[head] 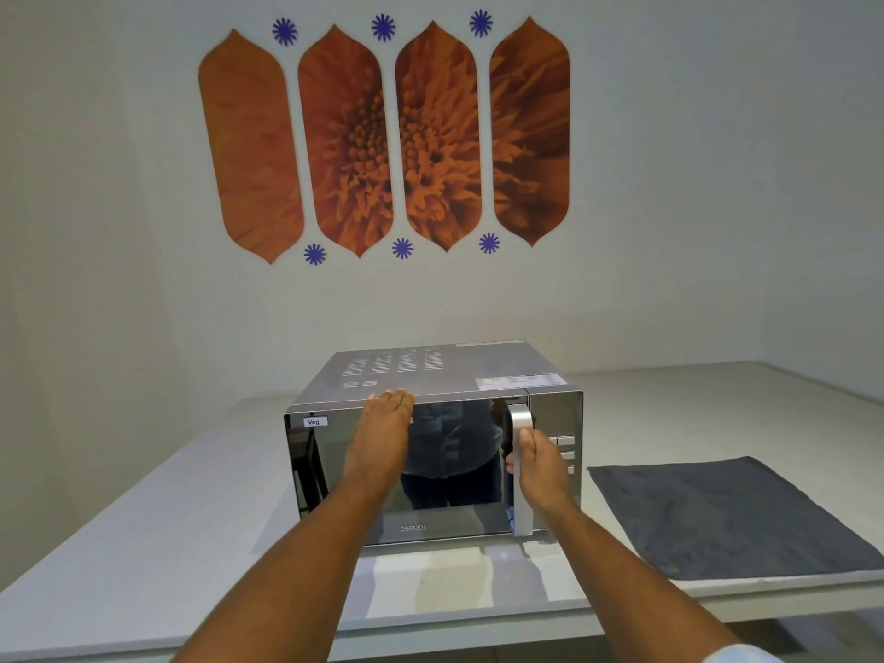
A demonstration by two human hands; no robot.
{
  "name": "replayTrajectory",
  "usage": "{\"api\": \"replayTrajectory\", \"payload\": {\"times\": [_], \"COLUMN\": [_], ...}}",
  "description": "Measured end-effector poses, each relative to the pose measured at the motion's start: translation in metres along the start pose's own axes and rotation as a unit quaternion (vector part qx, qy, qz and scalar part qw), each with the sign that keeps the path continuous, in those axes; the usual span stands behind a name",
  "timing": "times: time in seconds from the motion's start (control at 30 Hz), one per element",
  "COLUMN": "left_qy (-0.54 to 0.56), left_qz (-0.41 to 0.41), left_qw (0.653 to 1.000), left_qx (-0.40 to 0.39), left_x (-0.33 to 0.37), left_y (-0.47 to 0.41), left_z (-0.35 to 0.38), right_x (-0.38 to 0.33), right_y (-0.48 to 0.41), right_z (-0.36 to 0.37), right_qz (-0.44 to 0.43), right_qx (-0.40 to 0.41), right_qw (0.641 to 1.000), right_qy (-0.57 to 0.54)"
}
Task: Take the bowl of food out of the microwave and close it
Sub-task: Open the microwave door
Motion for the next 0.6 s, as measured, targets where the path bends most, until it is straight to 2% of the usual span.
{"api": "replayTrajectory", "payload": {"times": [0.27,0.37,0.6], "left_qy": [0.011,0.032,0.069], "left_qz": [0.023,0.033,0.023], "left_qw": [0.999,0.998,0.997], "left_qx": [0.035,0.03,0.022], "left_x": [0.005,0.01,0.019], "left_y": [0.016,0.022,0.044], "left_z": [-0.012,-0.016,-0.032], "right_x": [-0.002,-0.002,-0.012], "right_y": [0.032,0.041,0.085], "right_z": [-0.01,-0.012,-0.028], "right_qz": [-0.015,-0.01,-0.01], "right_qx": [0.019,0.019,0.072], "right_qw": [1.0,1.0,0.997], "right_qy": [-0.005,-0.013,0.009]}}
Point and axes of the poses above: each hand's wrist, its own y-axis away from the middle knuckle, its own z-axis out of the palm, x = y × z, the point moved 10 cm from there along -y, towards the middle knuckle, and after that the axes turned 9 degrees about y, right-handed, at the moved point
